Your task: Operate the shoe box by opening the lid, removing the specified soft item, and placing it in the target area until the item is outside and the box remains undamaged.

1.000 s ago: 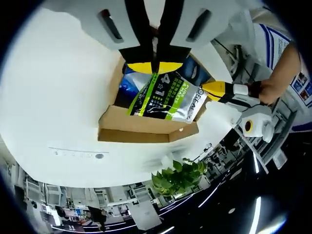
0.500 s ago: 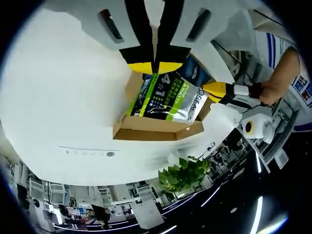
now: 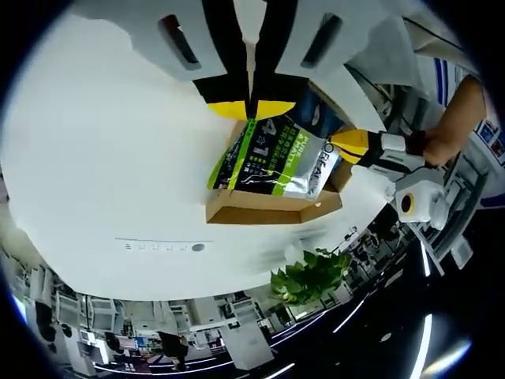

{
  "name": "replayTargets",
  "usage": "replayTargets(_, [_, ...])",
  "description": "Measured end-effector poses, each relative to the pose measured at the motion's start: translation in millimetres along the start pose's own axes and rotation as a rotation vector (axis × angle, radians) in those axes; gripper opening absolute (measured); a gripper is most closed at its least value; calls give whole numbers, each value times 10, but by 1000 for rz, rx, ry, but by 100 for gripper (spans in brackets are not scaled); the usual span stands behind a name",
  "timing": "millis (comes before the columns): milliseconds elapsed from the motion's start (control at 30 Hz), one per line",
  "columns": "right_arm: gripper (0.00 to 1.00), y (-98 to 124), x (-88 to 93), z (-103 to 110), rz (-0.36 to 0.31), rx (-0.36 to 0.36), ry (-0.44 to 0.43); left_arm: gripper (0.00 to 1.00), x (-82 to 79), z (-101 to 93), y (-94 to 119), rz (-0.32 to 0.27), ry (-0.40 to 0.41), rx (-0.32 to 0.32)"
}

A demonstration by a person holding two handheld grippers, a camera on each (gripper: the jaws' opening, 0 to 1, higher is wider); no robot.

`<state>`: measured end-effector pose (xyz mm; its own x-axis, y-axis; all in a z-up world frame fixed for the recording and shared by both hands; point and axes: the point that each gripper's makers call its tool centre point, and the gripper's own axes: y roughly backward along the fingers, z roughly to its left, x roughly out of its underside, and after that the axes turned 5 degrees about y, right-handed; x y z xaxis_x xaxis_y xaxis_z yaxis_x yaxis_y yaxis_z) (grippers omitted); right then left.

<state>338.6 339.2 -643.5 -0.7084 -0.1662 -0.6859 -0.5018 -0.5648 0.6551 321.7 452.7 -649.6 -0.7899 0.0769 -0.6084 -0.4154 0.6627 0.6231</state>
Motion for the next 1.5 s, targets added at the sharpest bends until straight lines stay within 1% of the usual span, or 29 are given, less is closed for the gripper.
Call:
replayTargets(100, [0,42,8,-80,-1,11,-6,0,-14,-59,-65,4,-11,2])
replayTargets(267, [0,82,35,-194,5,23,-17,0,-37,-106,-145,11,-21,9])
replayTargets(700, [0,126,77,-489,23,57,-36,0,-104,-229,-416,40,-43,21])
replayTargets(867, [0,118,105,-626,34,71,-49,0,-131,-261,-522,44,-33,29])
replayTargets(1200, [0,63,158,-820,66,95,-54,0,-160,-291,-710,60,-26,29])
replayTargets(1400, [0,61,199,-958,83,111,-54,0,-163,-342,-838,76,-31,33])
replayTargets(1500, [0,60,228,-1012,89,118,-59,0,-143,-378,-904,91,-51,37])
